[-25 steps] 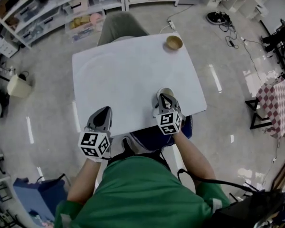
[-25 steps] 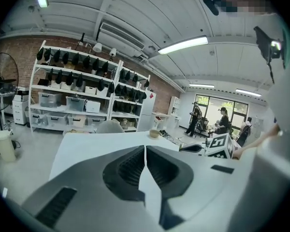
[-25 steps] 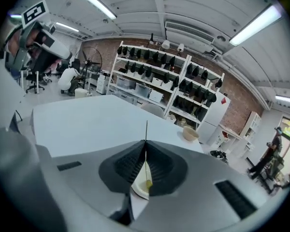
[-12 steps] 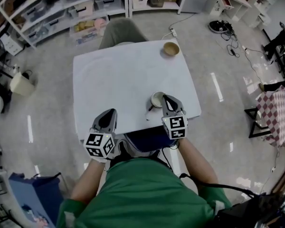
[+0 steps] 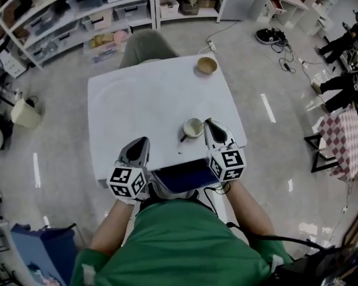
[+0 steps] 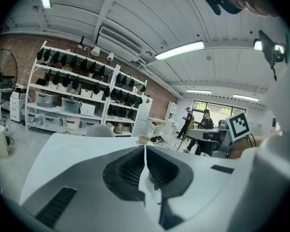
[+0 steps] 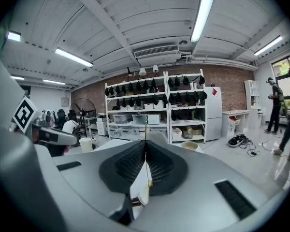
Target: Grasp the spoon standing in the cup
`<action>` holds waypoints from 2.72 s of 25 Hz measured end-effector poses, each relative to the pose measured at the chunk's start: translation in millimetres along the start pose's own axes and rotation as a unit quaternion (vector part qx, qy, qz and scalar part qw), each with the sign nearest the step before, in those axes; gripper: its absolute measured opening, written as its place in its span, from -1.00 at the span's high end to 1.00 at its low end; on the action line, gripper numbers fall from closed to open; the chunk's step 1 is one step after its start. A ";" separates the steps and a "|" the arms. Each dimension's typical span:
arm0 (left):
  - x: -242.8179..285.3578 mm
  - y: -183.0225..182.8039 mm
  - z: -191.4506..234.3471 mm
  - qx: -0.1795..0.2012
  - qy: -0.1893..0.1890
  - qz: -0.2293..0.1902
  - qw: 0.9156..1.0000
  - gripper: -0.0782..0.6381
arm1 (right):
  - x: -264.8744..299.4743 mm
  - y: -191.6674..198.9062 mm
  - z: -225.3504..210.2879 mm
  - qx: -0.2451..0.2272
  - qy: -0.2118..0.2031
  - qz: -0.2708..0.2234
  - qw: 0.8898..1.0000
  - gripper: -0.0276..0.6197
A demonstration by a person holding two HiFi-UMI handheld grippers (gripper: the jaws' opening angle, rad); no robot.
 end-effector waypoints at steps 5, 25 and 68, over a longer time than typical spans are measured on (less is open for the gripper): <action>3.3 -8.7 -8.0 0.009 0.015 -0.004 1.000 0.72 | -17.6 -18.0 -1.8 0.035 0.000 -0.021 0.999 0.83; 14.2 -51.9 -43.7 0.021 0.070 -0.045 0.996 0.72 | -87.1 -56.2 -30.4 0.166 0.005 -0.084 0.982 0.83; 14.7 -53.9 -33.7 -0.005 0.069 -0.052 0.996 0.72 | -88.2 -58.9 -29.4 0.183 -0.007 -0.088 0.979 0.83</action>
Point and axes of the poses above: the fingertips, and each gripper's own axes: x forward along the fingers, z to its left, y out of its underside, the point moved 3 cm from there along -x, backward along the fingers, and after that the axes turned 10 degrees about y, right-handed, at the moved point
